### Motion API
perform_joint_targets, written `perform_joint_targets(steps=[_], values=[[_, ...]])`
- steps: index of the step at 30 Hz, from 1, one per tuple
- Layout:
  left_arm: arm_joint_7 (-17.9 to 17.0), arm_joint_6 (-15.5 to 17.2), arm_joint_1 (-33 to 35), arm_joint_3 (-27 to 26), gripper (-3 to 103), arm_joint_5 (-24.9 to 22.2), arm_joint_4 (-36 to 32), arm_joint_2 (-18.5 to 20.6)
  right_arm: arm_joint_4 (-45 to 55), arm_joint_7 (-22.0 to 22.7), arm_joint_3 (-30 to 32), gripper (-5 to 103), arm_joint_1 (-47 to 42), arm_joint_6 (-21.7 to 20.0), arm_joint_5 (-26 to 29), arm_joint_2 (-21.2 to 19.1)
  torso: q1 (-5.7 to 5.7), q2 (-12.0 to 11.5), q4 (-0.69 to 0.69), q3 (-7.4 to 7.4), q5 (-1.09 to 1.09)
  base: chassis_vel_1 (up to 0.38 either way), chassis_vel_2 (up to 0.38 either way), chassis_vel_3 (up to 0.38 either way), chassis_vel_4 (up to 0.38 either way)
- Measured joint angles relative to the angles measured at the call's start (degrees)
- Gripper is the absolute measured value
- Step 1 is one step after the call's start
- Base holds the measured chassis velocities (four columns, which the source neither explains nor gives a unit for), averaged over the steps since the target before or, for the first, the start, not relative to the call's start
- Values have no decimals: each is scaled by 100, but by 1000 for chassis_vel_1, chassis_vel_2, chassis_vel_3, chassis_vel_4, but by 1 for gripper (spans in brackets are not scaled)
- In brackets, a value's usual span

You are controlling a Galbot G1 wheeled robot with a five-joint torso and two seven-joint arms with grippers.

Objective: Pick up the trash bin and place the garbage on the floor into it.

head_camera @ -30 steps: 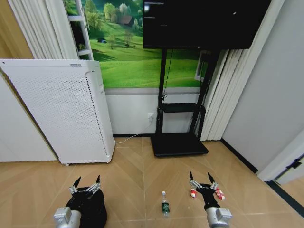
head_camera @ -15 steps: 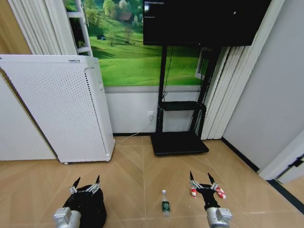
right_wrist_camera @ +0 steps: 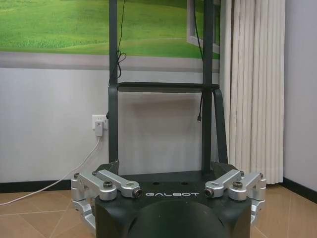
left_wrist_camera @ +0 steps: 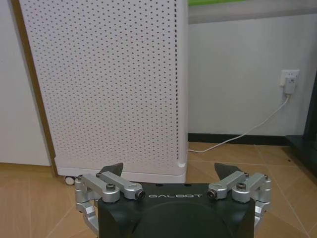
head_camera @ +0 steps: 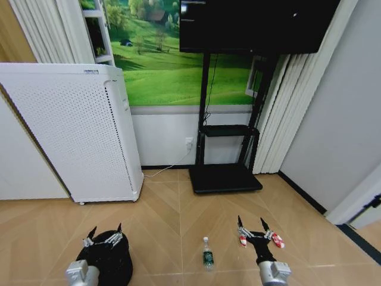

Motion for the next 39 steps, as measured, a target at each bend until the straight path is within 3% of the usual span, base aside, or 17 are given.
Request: perform_joint_targets(steps=[3,4,6,7,8,9,11,12,15,23,30,37,39], values=[[-426,490,158,-212,100,-293,-165,59,-76,2,4,100,49,-13,2,6,0,4,1,1,2,0,0,0,0],[-426,490,158,-212,100,-293,-165,59,-76,2,4,100,49,-13,2,6,0,4,1,1,2,0,0,0,0],[-811,951,336,-377,100,-984,-293,127,-157,4,7,100,88,-13,12,37,-1,11,-1,6,-1,0,0,0,0],[-811,951,336,-377,100,-984,-293,127,-157,4,7,100,88,-13,12,37,-1,11,-1,6,-1,0,0,0,0],[-1036,1311,480,-486,100,-1534,-396,172,-175,4,7,100,106,-13,18,55,0,14,-1,9,1,0,0,0,0],[-1036,1311,480,-486,100,-1534,-396,172,-175,4,7,100,106,-13,18,55,0,14,-1,9,1,0,0,0,0],[-1422,2041,793,-832,100,-2865,-587,261,-203,4,2,100,155,-13,42,91,-1,22,0,15,-1,0,0,0,0],[-1422,2041,793,-832,100,-2865,-587,261,-203,4,2,100,155,-13,42,91,-1,22,0,15,-1,0,0,0,0],[-1644,2534,1079,-1322,100,-4043,-628,355,-265,2,-20,100,197,-6,45,108,-1,32,0,23,-1,0,0,0,0],[-1917,2777,1237,-1482,100,-4987,-494,310,-351,-6,-49,100,213,9,62,100,-1,44,-2,32,1,0,0,0,0],[-1969,2674,875,-1280,100,-5007,18,233,-377,-6,-41,100,207,20,111,60,-1,50,0,38,1,0,0,0,0],[-2067,2771,115,-1199,98,-5155,715,499,-364,0,32,100,105,37,194,-70,-1,55,-2,42,1,0,0,0,0],[-2203,2814,-206,-1095,88,-5195,1020,619,-349,26,55,100,96,37,240,-134,-1,57,-1,44,1,0,0,0,0]])
